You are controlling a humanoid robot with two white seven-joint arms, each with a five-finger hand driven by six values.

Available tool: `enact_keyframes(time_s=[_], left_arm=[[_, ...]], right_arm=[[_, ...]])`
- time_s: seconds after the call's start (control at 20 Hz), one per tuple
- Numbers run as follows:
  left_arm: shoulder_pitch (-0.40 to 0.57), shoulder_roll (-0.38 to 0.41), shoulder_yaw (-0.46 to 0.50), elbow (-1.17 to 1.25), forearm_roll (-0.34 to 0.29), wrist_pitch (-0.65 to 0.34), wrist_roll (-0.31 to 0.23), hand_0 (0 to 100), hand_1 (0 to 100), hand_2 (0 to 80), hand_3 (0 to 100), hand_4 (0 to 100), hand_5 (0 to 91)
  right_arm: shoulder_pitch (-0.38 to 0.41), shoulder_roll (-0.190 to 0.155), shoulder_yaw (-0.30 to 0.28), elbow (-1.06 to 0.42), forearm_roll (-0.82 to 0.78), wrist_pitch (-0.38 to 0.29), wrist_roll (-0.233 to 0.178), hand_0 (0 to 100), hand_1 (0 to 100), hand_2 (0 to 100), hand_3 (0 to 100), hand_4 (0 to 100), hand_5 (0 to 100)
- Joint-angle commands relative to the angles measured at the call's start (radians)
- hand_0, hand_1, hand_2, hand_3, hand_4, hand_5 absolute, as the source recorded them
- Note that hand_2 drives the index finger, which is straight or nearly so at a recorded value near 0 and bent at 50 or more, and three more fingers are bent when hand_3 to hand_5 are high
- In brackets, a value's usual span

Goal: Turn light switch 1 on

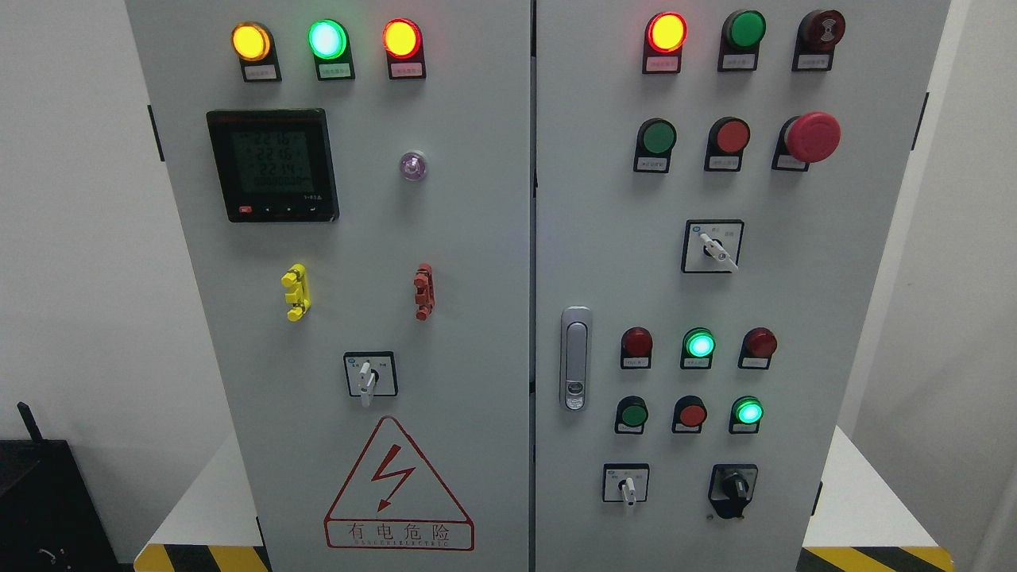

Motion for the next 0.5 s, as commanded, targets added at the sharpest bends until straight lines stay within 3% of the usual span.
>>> enact_keyframes(time_s=[0.0,0.45], left_arm=[[0.026,-0.023,-0.017,-0.032,0.011,-0.004,-0.005,22,0,0.0,0,0,0.0],[0.037,-0.023,-0.017,-0.038,0.008,-0.005,-0.002,23,0,0.0,0,0,0.0]], right_arm=[[0.0,0.0,0.0,0.0,-0.025,0.0,0.001,0,0,0,0,0,0],[0.0,0.0,0.0,0.0,-0.025,0.0,0.001,0,0,0,0,0,0]])
